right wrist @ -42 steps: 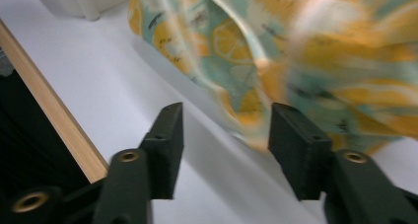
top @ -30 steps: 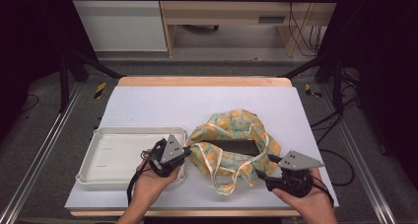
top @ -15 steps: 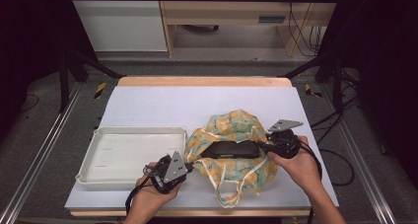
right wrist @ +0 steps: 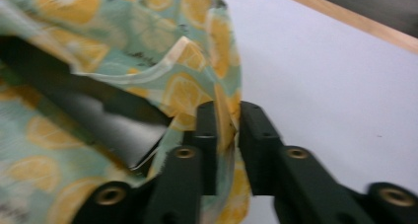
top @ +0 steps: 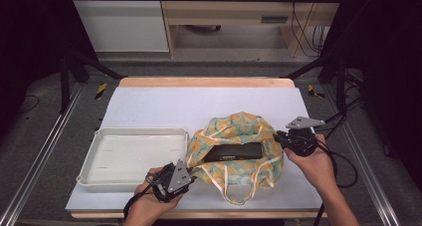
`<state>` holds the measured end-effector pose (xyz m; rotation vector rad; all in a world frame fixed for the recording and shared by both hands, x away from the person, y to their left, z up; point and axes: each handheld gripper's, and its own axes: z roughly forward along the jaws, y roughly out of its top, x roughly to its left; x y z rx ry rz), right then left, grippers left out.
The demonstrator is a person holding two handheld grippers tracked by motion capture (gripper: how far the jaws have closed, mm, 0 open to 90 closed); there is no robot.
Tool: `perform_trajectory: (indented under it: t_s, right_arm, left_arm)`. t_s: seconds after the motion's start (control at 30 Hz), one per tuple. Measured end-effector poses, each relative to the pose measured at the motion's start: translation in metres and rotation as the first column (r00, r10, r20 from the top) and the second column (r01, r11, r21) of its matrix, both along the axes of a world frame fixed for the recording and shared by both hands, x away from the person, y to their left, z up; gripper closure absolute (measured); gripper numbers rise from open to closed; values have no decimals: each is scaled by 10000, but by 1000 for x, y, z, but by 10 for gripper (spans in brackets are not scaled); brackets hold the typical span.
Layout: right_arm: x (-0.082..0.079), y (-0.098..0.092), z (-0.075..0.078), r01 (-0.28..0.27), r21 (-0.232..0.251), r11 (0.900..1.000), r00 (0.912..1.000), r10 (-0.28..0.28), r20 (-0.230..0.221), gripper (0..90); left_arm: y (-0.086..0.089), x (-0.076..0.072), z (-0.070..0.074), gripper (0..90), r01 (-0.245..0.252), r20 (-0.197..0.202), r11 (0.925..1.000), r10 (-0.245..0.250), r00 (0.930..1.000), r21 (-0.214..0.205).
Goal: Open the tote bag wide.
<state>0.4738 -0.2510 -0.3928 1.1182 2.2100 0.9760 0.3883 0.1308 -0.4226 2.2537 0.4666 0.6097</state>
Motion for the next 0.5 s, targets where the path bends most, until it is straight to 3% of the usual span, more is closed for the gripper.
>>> perform_trajectory:
  t_s: [0.03, 0.07, 0.23, 0.4, 0.5]
  right_arm:
    - [0, 0, 0, 0, 0, 10000, 10000, 0, 0, 703]
    - [-5, 3, 2, 10, 116, 9999, 9998, -12, 181, 581]
    - [-18, 8, 12, -202, 392, 9990, 9978, 176, 638, 457]
    - [-36, 26, 18, -1047, 388, 9937, 9898, 1004, 1012, 441]
    - [-39, 34, 16, -1323, 315, 9907, 9869, 1287, 970, 435]
  left_arm:
    - [0, 0, 0, 591, 0, 0, 10000, 0, 10000, 0]
    - [3, -1, 6, 555, -114, 57, 9996, 116, 9999, -254]
    - [9, -4, 15, 469, -128, 207, 9979, 141, 9997, -632]
    - [16, -4, 23, 456, -267, 134, 9948, 282, 9995, -978]
    - [12, 4, 30, 455, -418, 165, 9957, 433, 9989, -823]
